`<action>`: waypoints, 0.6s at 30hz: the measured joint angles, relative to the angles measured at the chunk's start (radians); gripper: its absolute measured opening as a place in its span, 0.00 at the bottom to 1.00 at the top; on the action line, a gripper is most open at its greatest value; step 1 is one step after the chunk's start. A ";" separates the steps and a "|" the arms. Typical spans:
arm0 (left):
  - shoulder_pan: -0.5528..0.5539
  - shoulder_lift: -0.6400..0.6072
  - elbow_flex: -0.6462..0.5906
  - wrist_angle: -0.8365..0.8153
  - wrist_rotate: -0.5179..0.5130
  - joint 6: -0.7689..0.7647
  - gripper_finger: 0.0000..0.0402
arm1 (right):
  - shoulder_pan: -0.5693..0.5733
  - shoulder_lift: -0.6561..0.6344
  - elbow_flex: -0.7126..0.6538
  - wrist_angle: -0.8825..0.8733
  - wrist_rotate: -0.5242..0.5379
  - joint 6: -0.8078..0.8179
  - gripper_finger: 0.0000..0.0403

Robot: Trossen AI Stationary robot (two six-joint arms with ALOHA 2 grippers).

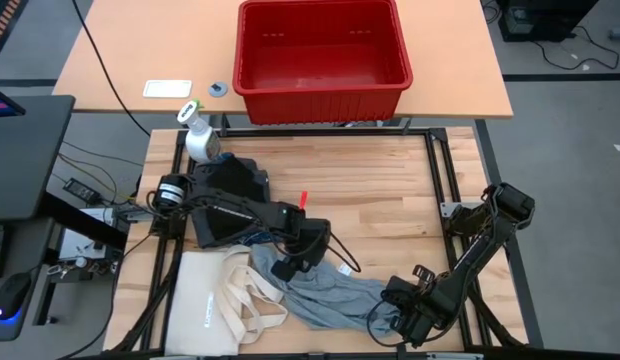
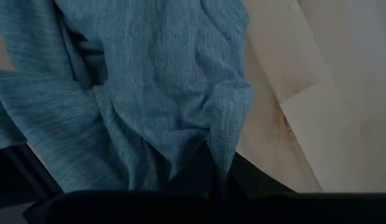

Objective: Fold Laundry from Bin
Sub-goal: Fold the gray shirt

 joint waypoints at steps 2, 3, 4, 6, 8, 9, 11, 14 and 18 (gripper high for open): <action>0.001 0.011 0.000 -0.009 -0.003 0.002 0.34 | 0.000 0.000 0.000 0.001 0.005 0.003 0.04; 0.001 0.015 0.000 -0.012 -0.004 0.002 0.30 | 0.000 0.000 0.000 0.001 0.005 0.005 0.04; 0.001 0.020 0.000 -0.022 -0.004 0.002 0.25 | 0.000 0.000 0.000 0.002 0.007 0.008 0.04; 0.000 0.031 0.000 -0.011 -0.004 0.012 0.13 | 0.000 0.000 0.000 0.005 0.007 0.009 0.04; -0.004 0.034 -0.001 -0.011 -0.015 0.020 0.04 | -0.001 0.000 0.000 0.008 0.007 0.008 0.04; -0.008 0.034 0.001 -0.002 -0.032 0.021 0.03 | -0.002 0.000 0.000 0.007 0.007 0.005 0.04; -0.018 0.017 0.019 -0.015 -0.096 0.027 0.02 | -0.003 0.000 0.000 0.005 0.007 -0.021 0.04; -0.032 -0.058 0.097 -0.122 -0.221 0.036 0.01 | -0.006 0.000 0.004 -0.025 0.029 -0.058 0.04; -0.042 -0.205 0.179 -0.225 -0.416 0.017 0.01 | -0.008 0.000 0.060 -0.189 0.229 -0.040 0.03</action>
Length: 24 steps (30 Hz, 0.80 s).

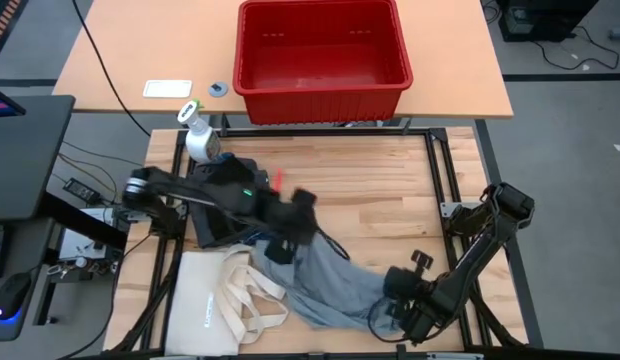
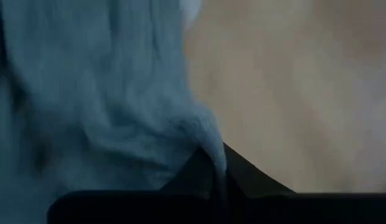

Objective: Fold Laundry from Bin
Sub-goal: Fold the gray shirt

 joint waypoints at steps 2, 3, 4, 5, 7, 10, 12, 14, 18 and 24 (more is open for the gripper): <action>0.004 -0.070 0.012 -0.024 -0.075 -0.013 0.01 | 0.007 -0.002 0.034 -0.085 0.206 0.012 0.04; 0.010 -0.106 0.012 -0.031 -0.105 -0.020 0.00 | 0.012 -0.003 0.053 -0.115 0.316 0.011 0.04; 0.017 -0.139 0.013 -0.032 -0.132 -0.028 0.00 | 0.015 -0.003 0.071 -0.141 0.419 0.000 0.04; 0.022 -0.169 0.014 -0.039 -0.173 -0.036 0.00 | 0.015 -0.003 0.090 -0.165 0.503 -0.028 0.04; 0.021 -0.228 0.014 -0.075 -0.279 -0.042 0.00 | 0.013 -0.004 0.135 -0.216 0.633 -0.105 0.05; 0.009 -0.320 0.013 -0.071 -0.418 -0.042 0.00 | -0.019 -0.004 0.228 -0.332 0.718 -0.161 0.04; -0.005 -0.385 0.013 -0.043 -0.469 -0.042 0.00 | -0.057 -0.007 0.289 -0.372 0.742 -0.176 0.03; -0.012 -0.445 0.013 0.000 -0.482 -0.043 0.00 | -0.103 -0.016 0.327 -0.370 0.749 -0.286 0.02; -0.040 -0.540 0.013 0.073 -0.485 -0.067 0.00 | -0.217 -0.018 0.407 -0.375 0.721 -0.412 0.02; -0.069 -0.657 0.013 0.111 -0.518 -0.078 0.00 | -0.403 -0.018 0.459 -0.376 0.737 -0.584 0.04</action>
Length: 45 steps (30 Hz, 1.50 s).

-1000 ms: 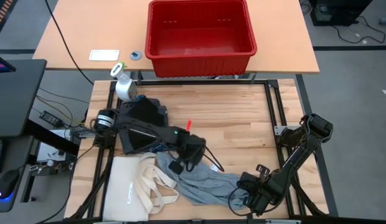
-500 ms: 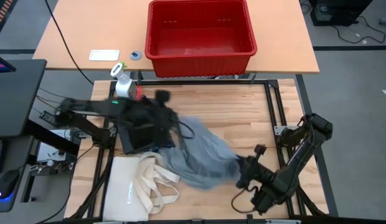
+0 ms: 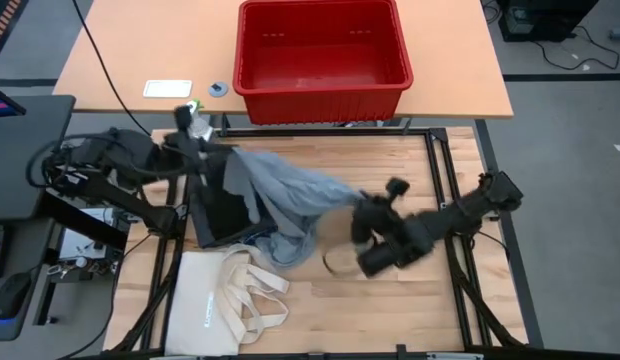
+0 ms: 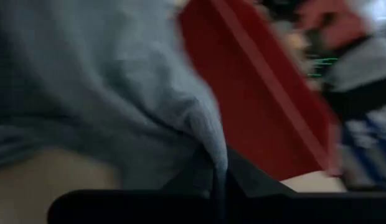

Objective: Fold Laundry from Bin
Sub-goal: Fold the gray shirt

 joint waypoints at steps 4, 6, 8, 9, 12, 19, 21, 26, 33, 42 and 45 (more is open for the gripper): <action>0.007 -0.040 0.000 -0.002 -0.129 0.007 0.01 | -0.164 0.000 0.001 0.026 0.143 -0.100 0.03; 0.021 -0.051 0.000 -0.001 -0.157 0.014 0.02 | -0.258 -0.001 -0.002 0.068 0.178 -0.212 0.03; 0.044 -0.055 0.000 -0.001 -0.165 0.016 0.03 | -0.358 0.000 -0.003 0.110 0.201 -0.349 0.04; 0.060 -0.055 0.000 -0.001 -0.168 0.016 0.03 | -0.409 0.000 -0.003 0.123 0.231 -0.403 0.04; 0.109 -0.050 0.000 0.007 -0.203 0.035 0.03 | -0.540 0.000 0.018 0.123 0.403 -0.470 0.04; 0.181 -0.050 0.000 0.232 -0.228 0.300 0.04 | -0.715 -0.003 0.267 0.114 0.474 -0.527 0.03; 0.180 -0.050 0.000 0.329 -0.212 0.362 0.04 | -0.716 -0.006 0.366 0.106 0.474 -0.536 0.03; 0.179 -0.051 0.000 0.497 -0.163 0.473 0.04 | -0.628 -0.008 0.623 0.121 0.474 -0.711 0.03; 0.125 -0.052 0.000 0.592 -0.108 0.579 0.04 | -0.372 -0.147 0.546 0.588 0.476 -1.217 0.03; -0.028 -0.062 0.000 0.771 0.301 0.586 0.04 | 0.026 -0.166 0.546 0.908 0.466 -1.530 0.05; -0.076 -0.060 0.000 0.794 0.320 0.586 0.04 | 0.144 -0.155 0.545 0.975 0.452 -1.596 0.05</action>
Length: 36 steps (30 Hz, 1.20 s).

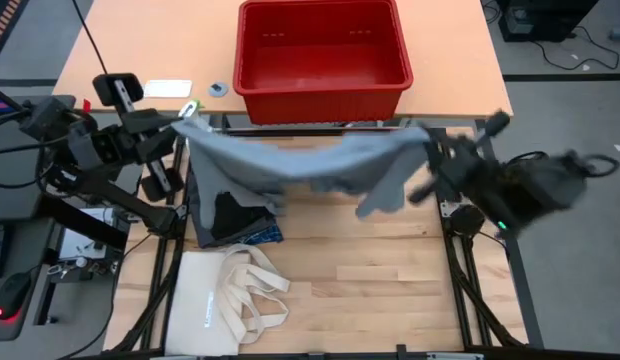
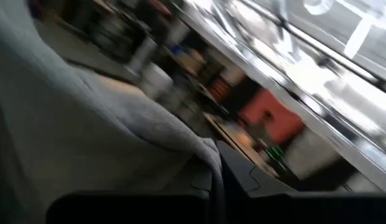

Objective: Fold Laundry from Bin
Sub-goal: Fold the gray shirt

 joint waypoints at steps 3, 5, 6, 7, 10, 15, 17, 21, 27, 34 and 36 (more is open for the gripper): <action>-0.035 0.008 0.000 0.009 0.046 -0.019 0.04 | 0.101 0.010 0.000 0.062 -0.051 -0.053 0.05; -0.056 0.023 0.000 0.055 0.080 -0.057 0.04 | 0.159 0.011 -0.001 0.107 -0.106 -0.077 0.04; -0.069 0.031 0.000 0.077 0.085 -0.077 0.04 | 0.185 0.011 -0.001 0.136 -0.144 -0.088 0.04; -0.082 0.043 0.000 0.109 0.087 -0.097 0.04 | 0.207 0.011 -0.001 0.171 -0.184 -0.098 0.04; -0.108 0.077 0.022 0.149 0.087 -0.117 0.04 | 0.266 0.010 -0.001 0.283 -0.269 -0.139 0.04; -0.129 0.186 0.162 0.114 0.086 -0.108 0.04 | 0.340 0.010 -0.001 0.458 -0.317 -0.278 0.04; -0.137 0.240 0.250 0.082 0.085 -0.109 0.04 | 0.373 0.010 -0.001 0.530 -0.344 -0.314 0.04; -0.172 0.353 0.442 0.020 0.084 -0.109 0.04 | 0.444 0.009 -0.001 0.608 -0.480 -0.358 0.04; -0.232 0.504 0.662 -0.011 0.084 -0.089 0.04 | 0.556 0.010 -0.001 0.677 -0.715 -0.475 0.04; -0.292 0.558 0.639 0.138 0.070 0.005 0.04 | 0.640 0.010 -0.001 0.693 -0.778 -0.495 0.04; -0.304 0.568 0.640 0.134 0.054 0.002 0.04 | 0.658 0.010 -0.001 0.693 -0.723 -0.478 0.04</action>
